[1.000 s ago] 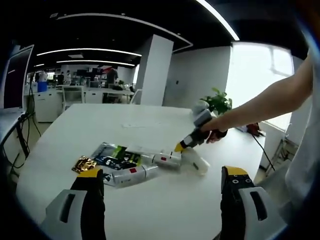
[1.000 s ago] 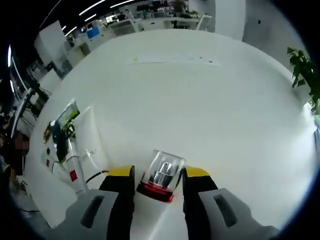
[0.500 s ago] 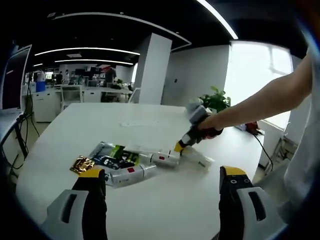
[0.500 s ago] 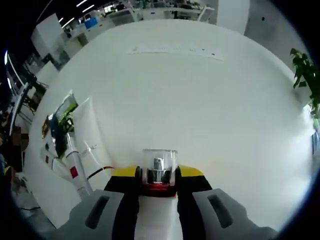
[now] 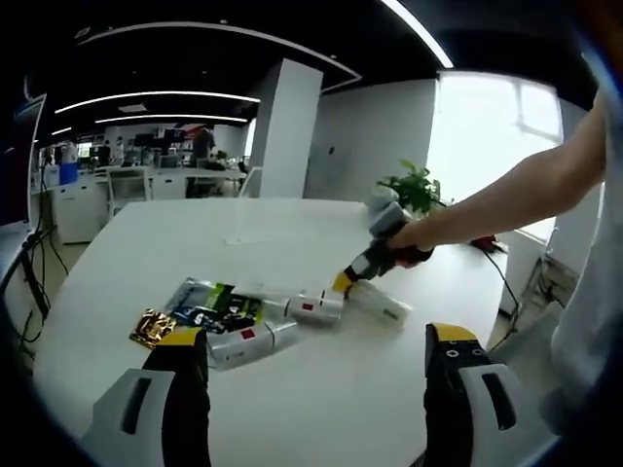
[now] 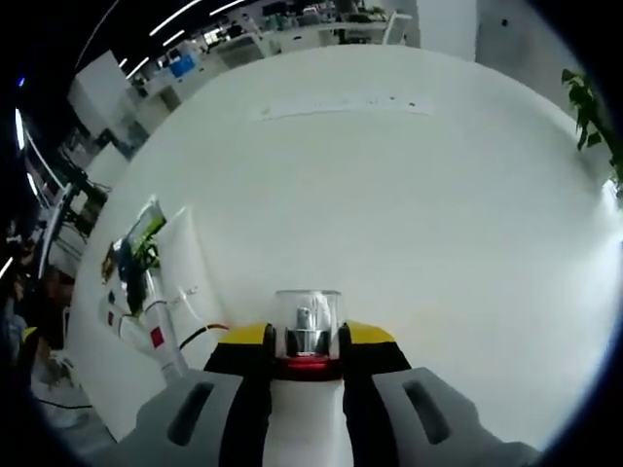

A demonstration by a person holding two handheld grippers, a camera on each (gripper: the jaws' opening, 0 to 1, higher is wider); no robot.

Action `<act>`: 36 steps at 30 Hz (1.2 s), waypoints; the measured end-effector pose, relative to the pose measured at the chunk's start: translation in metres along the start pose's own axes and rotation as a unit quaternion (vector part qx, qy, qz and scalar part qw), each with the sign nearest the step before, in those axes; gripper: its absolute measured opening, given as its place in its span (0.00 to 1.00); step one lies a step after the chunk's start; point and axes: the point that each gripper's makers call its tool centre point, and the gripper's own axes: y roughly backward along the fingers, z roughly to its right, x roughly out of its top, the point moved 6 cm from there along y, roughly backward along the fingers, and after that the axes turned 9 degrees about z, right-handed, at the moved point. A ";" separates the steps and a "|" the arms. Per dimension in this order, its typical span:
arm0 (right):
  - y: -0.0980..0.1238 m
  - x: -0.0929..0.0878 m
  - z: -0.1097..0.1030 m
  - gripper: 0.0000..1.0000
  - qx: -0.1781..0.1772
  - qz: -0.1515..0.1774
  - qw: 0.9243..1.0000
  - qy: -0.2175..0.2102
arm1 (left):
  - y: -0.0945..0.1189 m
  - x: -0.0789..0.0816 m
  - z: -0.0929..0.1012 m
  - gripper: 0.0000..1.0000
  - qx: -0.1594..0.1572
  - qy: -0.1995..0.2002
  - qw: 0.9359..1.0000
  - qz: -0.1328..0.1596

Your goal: Arrange the skincare products in the storage area until every visible bottle or jar stands upright without overlapping.

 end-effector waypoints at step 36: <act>0.015 -0.014 0.026 0.26 0.070 0.097 0.971 -0.208 | -0.116 -0.046 0.058 0.79 -0.130 0.127 0.977 -0.109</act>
